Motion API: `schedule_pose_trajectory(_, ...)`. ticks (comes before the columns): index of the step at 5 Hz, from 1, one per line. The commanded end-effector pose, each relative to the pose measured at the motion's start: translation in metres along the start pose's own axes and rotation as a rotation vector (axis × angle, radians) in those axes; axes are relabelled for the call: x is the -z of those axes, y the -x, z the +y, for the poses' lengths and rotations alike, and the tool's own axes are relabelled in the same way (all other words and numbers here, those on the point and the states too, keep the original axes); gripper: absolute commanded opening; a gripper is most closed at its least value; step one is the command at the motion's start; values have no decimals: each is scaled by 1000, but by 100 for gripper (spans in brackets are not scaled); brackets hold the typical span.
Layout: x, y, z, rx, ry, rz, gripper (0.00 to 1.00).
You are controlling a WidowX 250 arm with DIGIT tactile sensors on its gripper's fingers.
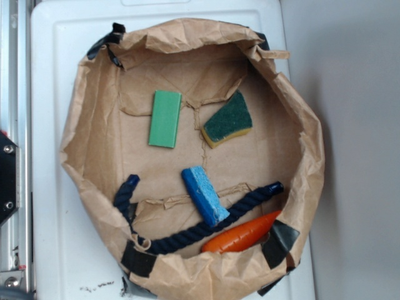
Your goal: Grab the green block.
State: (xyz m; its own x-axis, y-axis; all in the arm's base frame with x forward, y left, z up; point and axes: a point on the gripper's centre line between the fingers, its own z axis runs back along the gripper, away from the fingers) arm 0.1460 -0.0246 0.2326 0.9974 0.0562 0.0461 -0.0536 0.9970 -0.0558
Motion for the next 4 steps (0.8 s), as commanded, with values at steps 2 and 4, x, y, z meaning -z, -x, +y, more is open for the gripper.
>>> schedule_pose_trajectory(2,19,-71,11,-160,-26,-27,100)
schedule_pose_trajectory(4,52,-84,44,-657,-65,-64,100)
